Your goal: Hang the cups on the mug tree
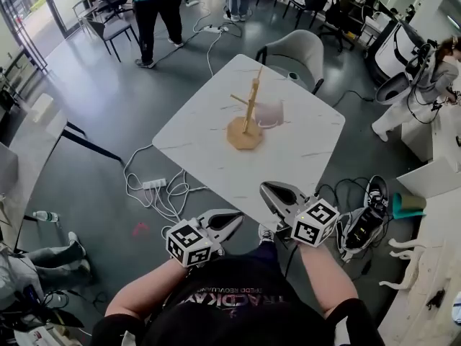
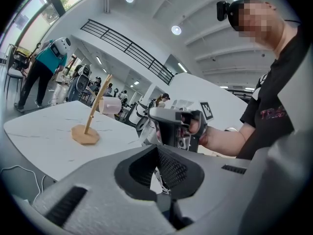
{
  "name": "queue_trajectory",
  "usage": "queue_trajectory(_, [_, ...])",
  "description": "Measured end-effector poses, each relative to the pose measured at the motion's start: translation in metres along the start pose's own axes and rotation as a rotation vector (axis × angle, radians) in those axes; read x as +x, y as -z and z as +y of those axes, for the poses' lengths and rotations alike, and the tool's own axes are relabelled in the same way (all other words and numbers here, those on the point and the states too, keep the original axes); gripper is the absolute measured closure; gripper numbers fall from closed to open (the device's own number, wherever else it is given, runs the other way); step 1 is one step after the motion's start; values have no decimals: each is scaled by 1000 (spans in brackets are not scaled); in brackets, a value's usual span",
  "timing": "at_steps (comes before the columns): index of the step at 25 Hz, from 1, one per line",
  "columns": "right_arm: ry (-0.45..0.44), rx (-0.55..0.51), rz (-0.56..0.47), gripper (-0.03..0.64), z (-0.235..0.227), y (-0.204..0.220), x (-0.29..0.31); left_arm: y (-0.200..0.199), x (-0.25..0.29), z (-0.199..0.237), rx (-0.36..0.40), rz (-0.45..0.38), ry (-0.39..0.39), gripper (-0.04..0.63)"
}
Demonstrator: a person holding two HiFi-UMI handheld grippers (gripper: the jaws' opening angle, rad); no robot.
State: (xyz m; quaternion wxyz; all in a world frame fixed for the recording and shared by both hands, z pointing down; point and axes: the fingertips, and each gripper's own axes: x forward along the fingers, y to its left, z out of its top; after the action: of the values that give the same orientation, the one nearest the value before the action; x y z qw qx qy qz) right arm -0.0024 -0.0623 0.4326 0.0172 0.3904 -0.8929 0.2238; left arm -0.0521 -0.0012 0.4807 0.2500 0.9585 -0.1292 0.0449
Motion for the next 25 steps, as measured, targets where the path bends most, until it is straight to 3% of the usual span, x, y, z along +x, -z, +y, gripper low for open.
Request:
queue_trajectory(6, [23, 143, -23, 604, 20, 51, -15, 6, 3, -4, 0, 24, 19, 598])
queue_trajectory(11, [31, 198, -24, 606, 32, 73, -18, 6, 2, 0, 3, 24, 20, 598])
queue_trajectory(25, [-2, 199, -3, 607, 45, 80, -14, 7, -6, 0, -9, 9, -8, 598])
